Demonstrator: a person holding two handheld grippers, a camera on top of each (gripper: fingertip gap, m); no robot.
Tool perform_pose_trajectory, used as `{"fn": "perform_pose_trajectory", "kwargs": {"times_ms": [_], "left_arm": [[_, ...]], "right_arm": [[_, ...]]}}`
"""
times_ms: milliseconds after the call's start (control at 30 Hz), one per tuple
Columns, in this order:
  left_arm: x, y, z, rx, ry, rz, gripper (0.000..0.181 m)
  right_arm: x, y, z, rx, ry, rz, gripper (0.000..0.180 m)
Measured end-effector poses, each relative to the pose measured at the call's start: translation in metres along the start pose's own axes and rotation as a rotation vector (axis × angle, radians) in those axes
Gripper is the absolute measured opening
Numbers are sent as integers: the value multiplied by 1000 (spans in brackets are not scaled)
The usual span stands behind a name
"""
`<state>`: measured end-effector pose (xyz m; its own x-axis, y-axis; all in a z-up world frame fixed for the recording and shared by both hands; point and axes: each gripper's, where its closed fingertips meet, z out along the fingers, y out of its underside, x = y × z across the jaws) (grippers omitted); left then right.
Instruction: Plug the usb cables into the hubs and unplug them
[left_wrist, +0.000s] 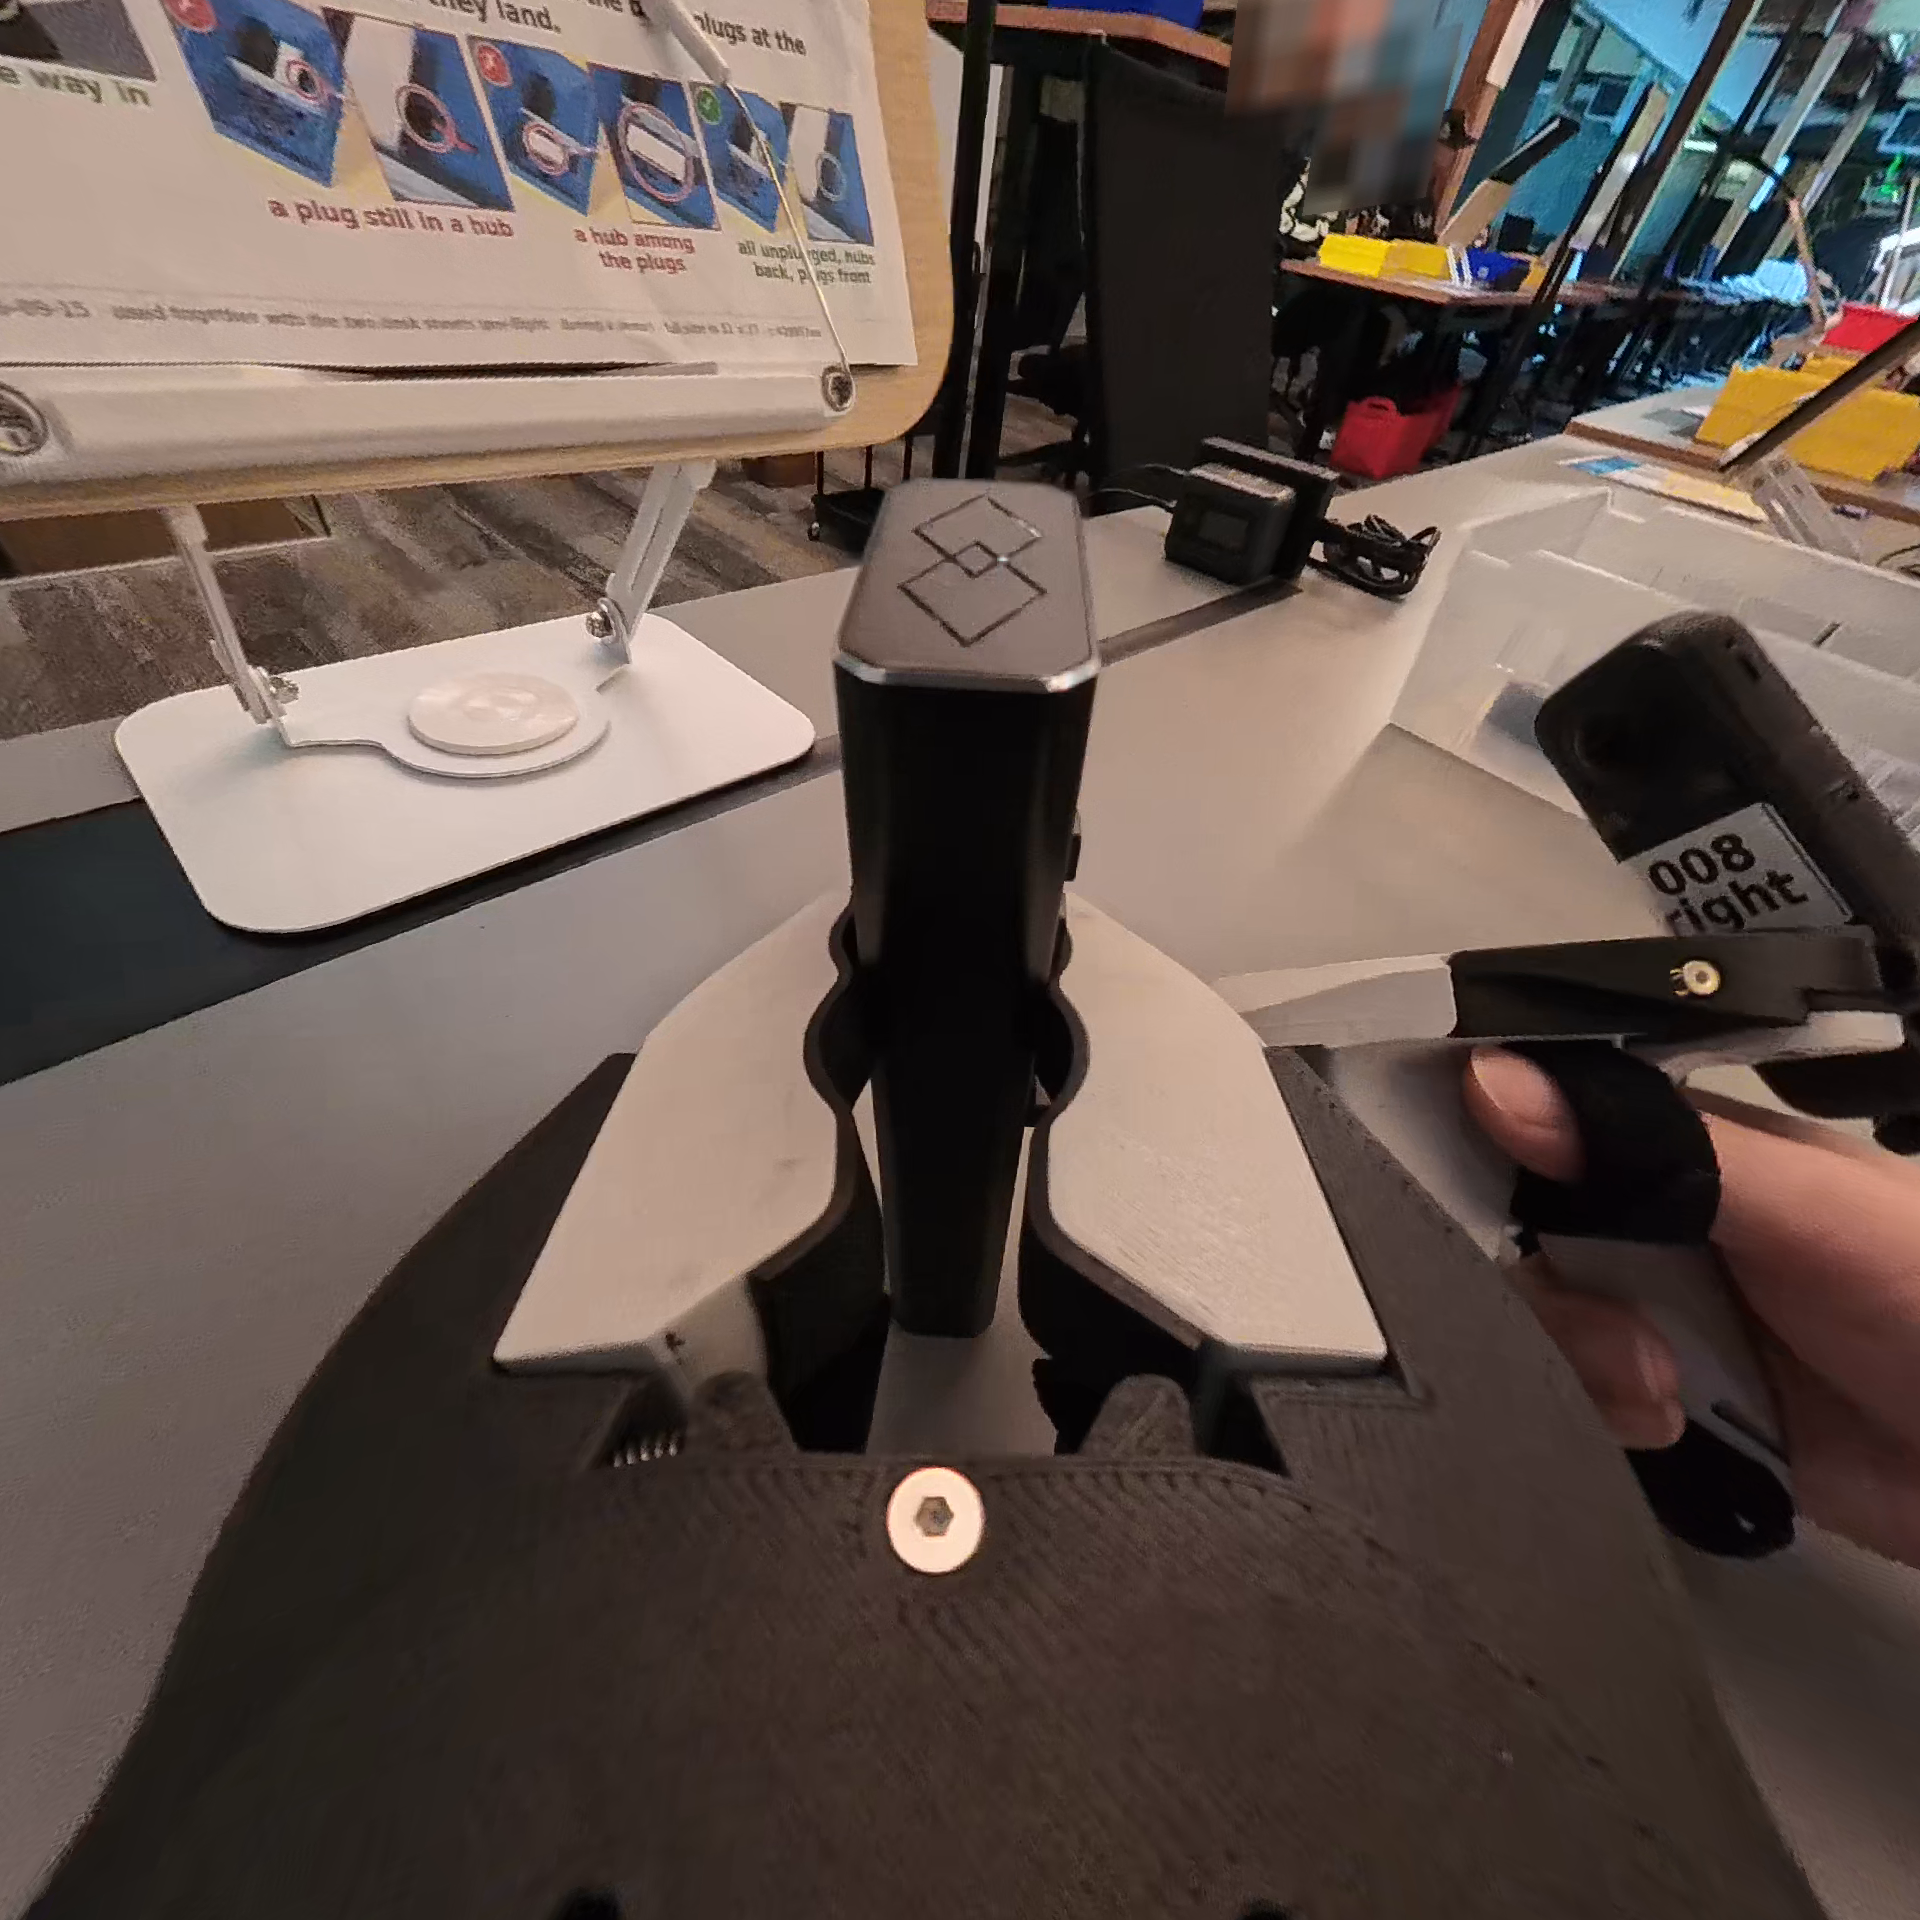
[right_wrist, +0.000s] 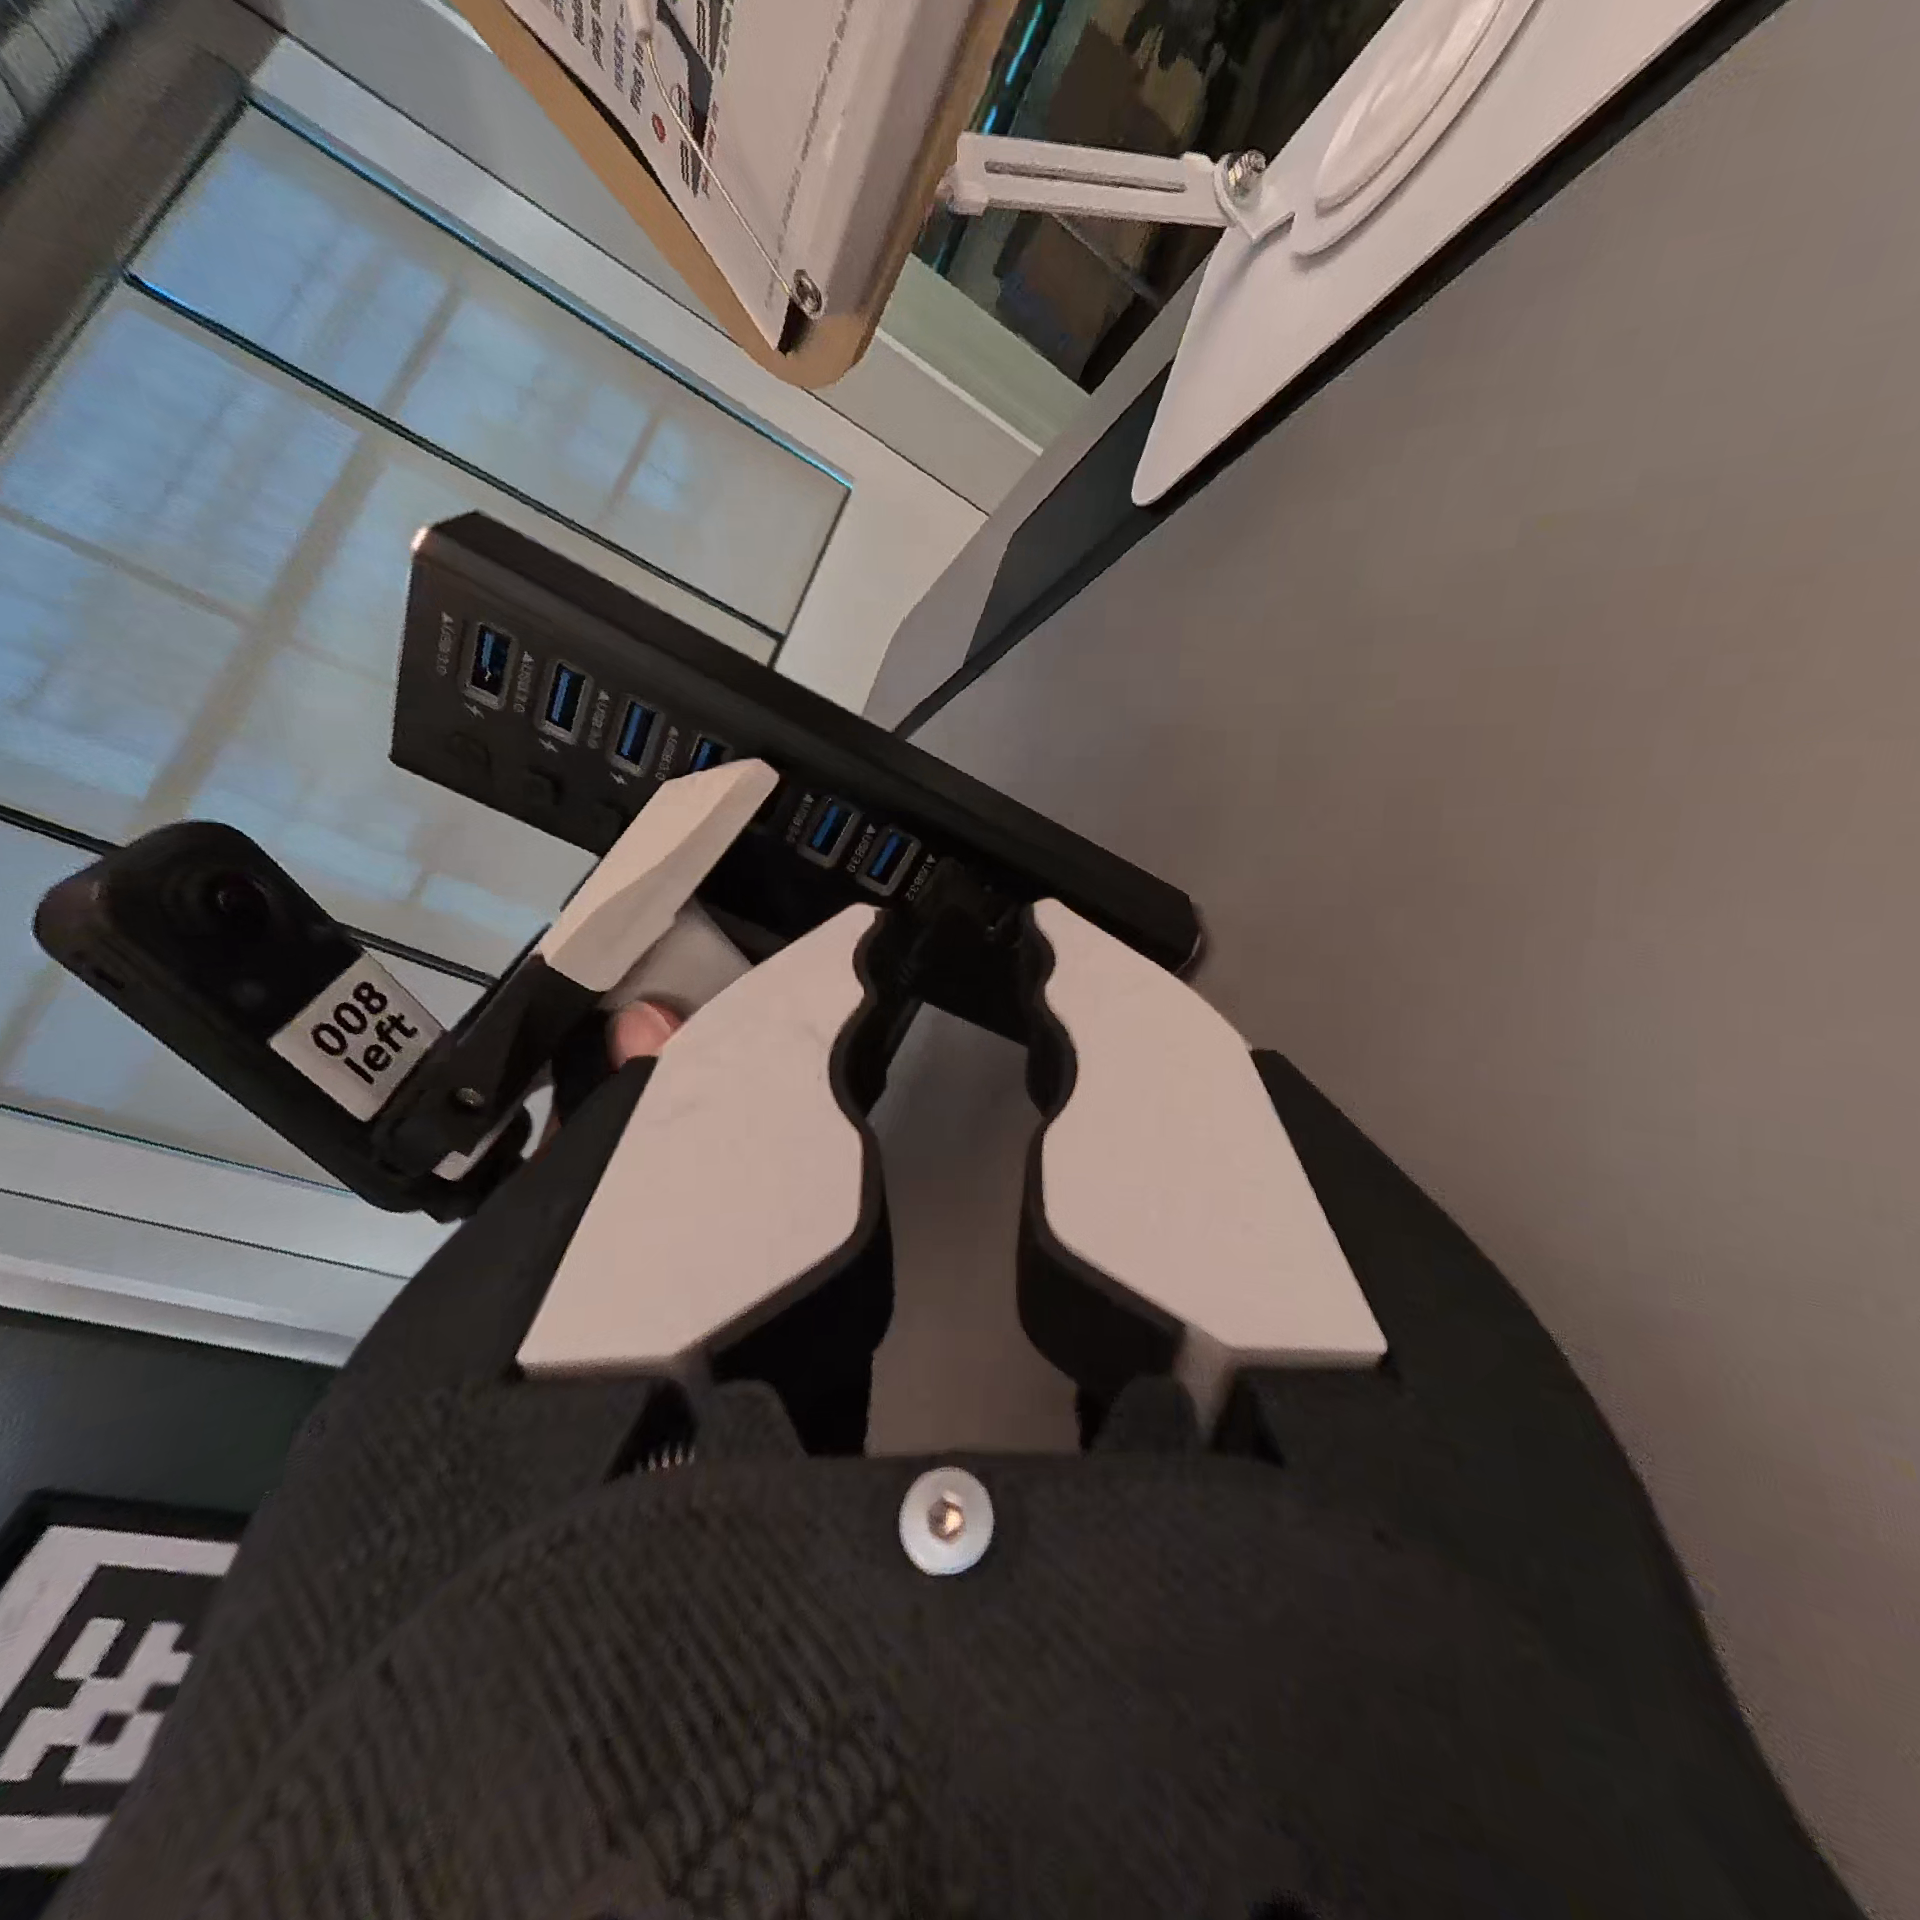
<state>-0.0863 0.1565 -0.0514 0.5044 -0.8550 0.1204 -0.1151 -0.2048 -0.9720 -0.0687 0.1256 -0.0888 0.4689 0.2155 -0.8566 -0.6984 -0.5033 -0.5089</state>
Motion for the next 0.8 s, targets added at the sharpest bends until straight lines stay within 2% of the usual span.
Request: {"fn": "perform_pose_trajectory", "kwargs": {"times_ms": [267, 400, 800], "left_arm": [[8, 1, 3, -5, 14, 23, 28], [13, 2, 6, -20, -3, 81, 28], [16, 1, 8, 5, -47, 115, 28]], "right_arm": [[2, 2, 6, 21, -55, 159, 19], [4, 3, 10, 37, -71, 229, 10], [5, 5, 8, 93, -122, 366, 10]]}}
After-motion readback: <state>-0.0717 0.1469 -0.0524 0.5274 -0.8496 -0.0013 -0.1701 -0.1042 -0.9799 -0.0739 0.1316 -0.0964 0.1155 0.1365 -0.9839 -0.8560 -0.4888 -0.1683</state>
